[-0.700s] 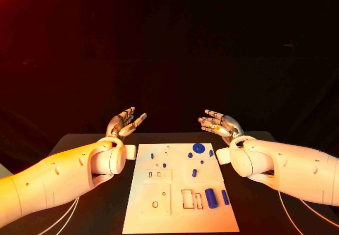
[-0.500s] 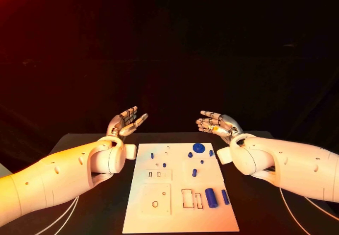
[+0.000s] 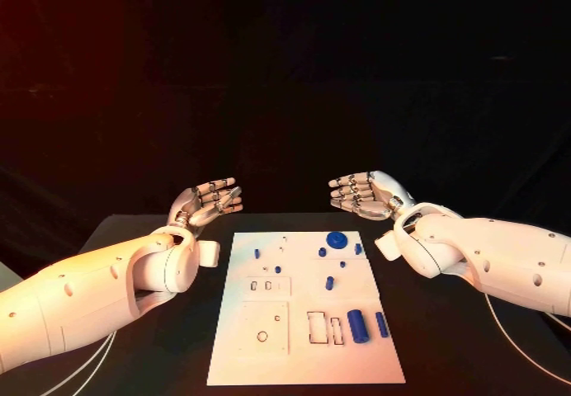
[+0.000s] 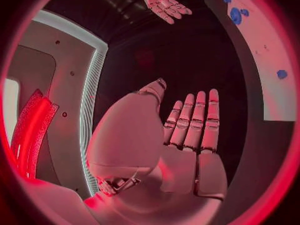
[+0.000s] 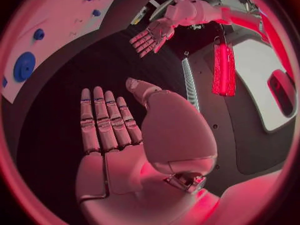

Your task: Assemble the parts on the task board

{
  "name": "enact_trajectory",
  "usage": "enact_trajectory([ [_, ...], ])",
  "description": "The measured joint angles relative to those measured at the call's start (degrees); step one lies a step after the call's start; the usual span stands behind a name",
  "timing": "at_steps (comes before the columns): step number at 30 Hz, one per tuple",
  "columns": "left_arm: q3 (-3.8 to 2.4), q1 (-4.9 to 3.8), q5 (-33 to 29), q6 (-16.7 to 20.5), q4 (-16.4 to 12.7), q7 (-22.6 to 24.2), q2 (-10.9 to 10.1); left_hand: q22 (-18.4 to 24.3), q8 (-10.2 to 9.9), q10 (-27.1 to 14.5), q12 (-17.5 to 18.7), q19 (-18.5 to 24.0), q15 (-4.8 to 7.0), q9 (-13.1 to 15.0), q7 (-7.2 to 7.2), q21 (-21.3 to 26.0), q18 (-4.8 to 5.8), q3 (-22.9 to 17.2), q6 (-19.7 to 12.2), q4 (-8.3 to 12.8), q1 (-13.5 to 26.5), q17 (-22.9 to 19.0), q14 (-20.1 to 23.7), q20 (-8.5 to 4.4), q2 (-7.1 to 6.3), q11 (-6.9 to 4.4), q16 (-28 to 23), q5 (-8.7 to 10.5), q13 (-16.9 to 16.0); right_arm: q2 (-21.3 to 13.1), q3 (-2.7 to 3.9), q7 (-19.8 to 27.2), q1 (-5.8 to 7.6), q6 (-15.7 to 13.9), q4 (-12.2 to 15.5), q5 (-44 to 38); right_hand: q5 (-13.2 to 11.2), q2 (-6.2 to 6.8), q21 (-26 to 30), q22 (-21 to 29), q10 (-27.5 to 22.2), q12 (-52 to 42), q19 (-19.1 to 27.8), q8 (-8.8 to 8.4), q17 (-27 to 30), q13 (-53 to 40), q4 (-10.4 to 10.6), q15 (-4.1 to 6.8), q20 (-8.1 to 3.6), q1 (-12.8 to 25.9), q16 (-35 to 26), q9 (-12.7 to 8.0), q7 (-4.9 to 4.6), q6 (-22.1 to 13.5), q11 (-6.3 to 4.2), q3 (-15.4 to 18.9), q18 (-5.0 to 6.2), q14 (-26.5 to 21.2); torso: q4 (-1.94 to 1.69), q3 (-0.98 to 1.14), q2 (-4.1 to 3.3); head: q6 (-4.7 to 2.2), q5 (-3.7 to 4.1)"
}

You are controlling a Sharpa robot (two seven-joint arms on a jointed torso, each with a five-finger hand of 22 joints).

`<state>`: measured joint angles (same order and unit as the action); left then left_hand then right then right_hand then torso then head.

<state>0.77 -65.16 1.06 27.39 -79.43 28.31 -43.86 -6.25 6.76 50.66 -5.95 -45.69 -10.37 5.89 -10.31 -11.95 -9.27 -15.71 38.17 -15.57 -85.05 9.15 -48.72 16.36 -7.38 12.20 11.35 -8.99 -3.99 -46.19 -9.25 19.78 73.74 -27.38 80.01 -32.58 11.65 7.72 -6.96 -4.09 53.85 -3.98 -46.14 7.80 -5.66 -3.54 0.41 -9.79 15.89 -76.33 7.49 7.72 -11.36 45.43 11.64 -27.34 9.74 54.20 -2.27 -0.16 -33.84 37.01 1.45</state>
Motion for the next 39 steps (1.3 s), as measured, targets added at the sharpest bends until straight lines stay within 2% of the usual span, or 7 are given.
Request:
enact_trajectory([
  [7,-0.47,-0.08,1.40,-0.80,-2.73,-0.05,-1.78,-1.68,2.80,5.30,-0.37,-5.24,2.24,1.47,-1.13,-4.41,-0.65,-1.72,7.29,0.96,0.34,5.04,-6.71,-1.74,-0.71,-1.57,4.23,0.22,-0.11,-0.50,0.07,-3.42,0.99,0.38,-0.33,-13.35,-0.34,0.98,-1.82,-0.44,6.64,0.00,-5.18,1.97,-1.40,-0.09,-0.55,2.06,-1.54,-0.67,2.36,0.91,-1.35,6.22,-1.69,-1.50,0.00,6.40,-0.33,0.15,-0.95,-0.11,0.57],
  [15,-1.02,-0.11,5.25,-1.75,-8.30,-1.94,-4.74,-4.47,5.47,7.76,-0.37,-9.33,4.35,2.99,-1.89,-9.91,-0.63,-2.24,9.59,3.41,-0.90,10.60,-11.95,-4.19,-2.62,-3.01,10.17,0.34,-0.19,-1.07,0.10,-8.48,1.91,2.65,-0.21,-29.15,-0.60,2.36,-6.23,-2.34,14.63,-0.36,-12.93,3.73,-6.18,-0.69,-0.59,5.51,-4.90,-0.98,7.83,2.32,0.68,11.04,-4.40,-1.52,0.01,15.59,-0.86,0.14,-2.40,-0.09,1.43],
  [17,-1.21,-0.11,5.93,-2.09,-9.50,-2.38,-5.21,-5.33,5.60,8.38,-0.37,-9.98,4.78,3.19,-1.98,-11.52,-0.62,-2.18,9.68,3.68,-0.88,11.96,-13.07,-4.84,-2.60,-3.23,11.83,0.34,-0.19,-1.11,0.11,-9.98,1.97,3.37,-0.12,-32.44,-0.59,2.95,-8.29,-3.44,15.45,-0.36,-15.44,3.73,-8.27,-0.77,-0.78,6.39,-6.06,-0.93,10.46,2.57,1.06,11.42,-5.05,-0.90,0.01,18.51,-1.05,0.10,-2.85,-0.08,1.62],
  [20,-1.53,-0.11,6.79,-2.96,-11.52,-2.90,-6.09,-6.69,5.70,8.66,-0.20,-10.12,5.14,3.47,-1.79,-13.74,-0.62,-2.38,9.87,3.90,-0.65,14.00,-13.44,-4.99,-2.83,-3.50,14.24,0.34,-0.17,-1.03,0.12,-12.89,2.06,4.82,0.03,-37.62,-0.21,4.96,-20.15,-10.80,17.05,0.23,-24.79,2.81,-24.19,-0.99,0.30,9.48,-10.66,-0.45,29.46,3.63,2.03,12.39,-6.57,1.49,0.03,28.80,-1.32,0.04,-3.57,-0.10,1.85],
  [23,-1.72,-0.11,7.40,-4.25,-13.28,-3.14,-7.04,-8.26,5.91,7.65,0.91,-9.26,4.48,3.79,-1.80,-16.01,-0.60,-2.25,9.85,4.36,-0.38,15.52,-9.25,-5.23,-3.10,-2.77,15.09,0.34,-0.04,-0.74,0.12,-15.72,2.08,6.04,0.04,-41.95,-0.21,5.62,-25.67,-15.29,16.36,0.22,-27.20,2.54,-45.58,-1.08,2.21,9.78,-11.04,-0.46,50.59,4.45,2.25,12.61,-6.82,0.96,0.03,29.65,-1.55,0.00,-4.28,-0.31,1.98],
  [27,-1.85,-0.11,7.92,-6.01,-15.24,-3.27,-8.20,-10.98,6.26,6.76,1.09,-9.10,4.23,4.15,-1.95,-20.34,-0.59,-1.76,9.63,4.85,-0.35,17.48,-6.71,-5.24,-3.13,-2.68,17.98,0.34,-0.04,-0.43,0.12,-18.63,2.10,7.01,0.02,-46.32,-0.21,6.48,-44.15,-36.26,16.26,0.23,-32.01,2.31,-65.11,-1.10,3.82,9.79,-10.96,-0.87,69.10,5.60,2.42,12.77,-6.91,-0.51,-1.73,29.65,-1.87,-0.02,-5.13,-0.34,2.18],
  [39,-1.95,-0.35,8.49,-8.94,-18.06,-3.62,-10.02,-18.10,6.76,6.66,1.09,-7.42,4.53,4.92,-1.76,-31.31,-0.52,-1.70,9.44,5.23,-0.11,21.23,-4.60,-5.41,-2.89,-2.77,25.91,0.33,-0.10,0.78,0.13,-23.63,2.00,9.31,-0.68,-53.51,0.56,7.54,-56.40,-50.75,13.60,0.23,-33.73,2.32,-69.29,-0.81,5.05,9.79,-10.42,-0.74,75.91,7.01,2.74,12.43,-6.53,-0.65,-3.12,29.64,-2.72,-0.04,-6.98,-0.48,2.07],
])
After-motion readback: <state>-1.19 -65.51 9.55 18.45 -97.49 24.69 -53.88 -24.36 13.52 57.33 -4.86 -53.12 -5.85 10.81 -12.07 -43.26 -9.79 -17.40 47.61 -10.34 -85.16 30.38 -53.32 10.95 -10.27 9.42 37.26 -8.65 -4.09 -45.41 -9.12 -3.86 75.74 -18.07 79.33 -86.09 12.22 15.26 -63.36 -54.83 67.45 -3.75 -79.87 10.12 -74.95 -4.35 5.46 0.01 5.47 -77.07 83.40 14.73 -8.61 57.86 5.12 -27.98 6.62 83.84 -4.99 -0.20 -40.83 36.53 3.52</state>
